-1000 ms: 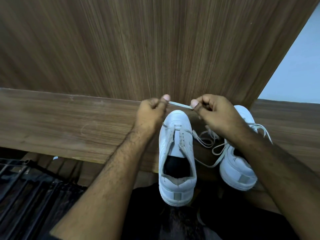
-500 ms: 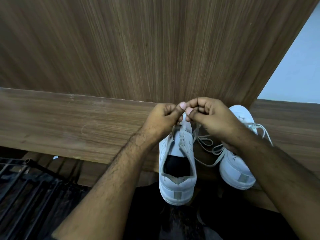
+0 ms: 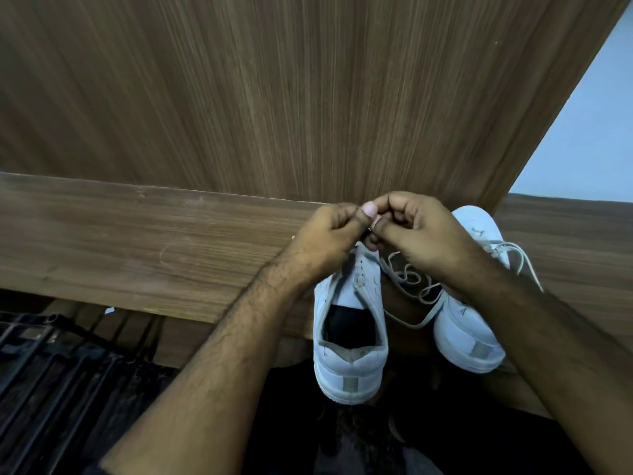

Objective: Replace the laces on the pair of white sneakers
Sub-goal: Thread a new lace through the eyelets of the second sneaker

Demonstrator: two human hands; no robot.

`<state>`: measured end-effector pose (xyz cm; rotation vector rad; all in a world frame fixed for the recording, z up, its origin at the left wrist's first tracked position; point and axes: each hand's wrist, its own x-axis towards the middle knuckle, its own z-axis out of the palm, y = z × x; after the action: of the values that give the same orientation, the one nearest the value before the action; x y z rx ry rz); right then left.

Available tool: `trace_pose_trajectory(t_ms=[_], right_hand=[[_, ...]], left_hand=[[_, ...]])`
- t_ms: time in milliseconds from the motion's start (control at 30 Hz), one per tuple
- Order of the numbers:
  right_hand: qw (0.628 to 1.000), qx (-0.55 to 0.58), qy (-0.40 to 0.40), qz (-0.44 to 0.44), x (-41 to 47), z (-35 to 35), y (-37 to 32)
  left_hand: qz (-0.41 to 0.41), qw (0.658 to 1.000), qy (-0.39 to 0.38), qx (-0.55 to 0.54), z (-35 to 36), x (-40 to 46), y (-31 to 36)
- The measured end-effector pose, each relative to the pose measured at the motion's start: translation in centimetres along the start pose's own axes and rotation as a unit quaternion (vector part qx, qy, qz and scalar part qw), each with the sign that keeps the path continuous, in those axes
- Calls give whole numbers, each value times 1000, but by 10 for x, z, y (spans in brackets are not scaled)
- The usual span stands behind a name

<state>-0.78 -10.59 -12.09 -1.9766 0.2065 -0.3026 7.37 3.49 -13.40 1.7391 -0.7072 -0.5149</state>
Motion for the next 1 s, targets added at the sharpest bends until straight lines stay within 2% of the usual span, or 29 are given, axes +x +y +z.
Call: trace_pose_trajectory(t_ms=[67,133,233,400,600,700,800,900,933,1000], right_hand=[[1000,2,13,8,-1,-2,1],[998,-42,38,17,-1,-6,4],[993,-98,62,26,-2,-9,6],[995,-97,31,6,-3,6,0],[997,-57,25,39,-9,6,-2],[986,-161,44,24,-13,-1,2],[981,-182,-19,58,-22,-1,3],[933,-323,-136,78,-33,15,5],[913,-373,-148,76,-37,23,4],[897,-422,-108,68,-40,38,5]], left_hand=[[15,1000,23,3,-2,2,1],[9,997,69,42,-11,4,-5],[-6,995,86,46,-22,4,-13],[-1,1000,-21,-11,-9,-1,-6],[0,1000,-10,29,-16,-2,-7],[-5,998,36,48,-21,-3,-8],[-9,995,78,59,-25,-2,-13],[-11,991,86,105,-26,-1,-17],[-10,987,85,135,-25,-1,-18],[-8,978,80,192,-23,-2,-18]])
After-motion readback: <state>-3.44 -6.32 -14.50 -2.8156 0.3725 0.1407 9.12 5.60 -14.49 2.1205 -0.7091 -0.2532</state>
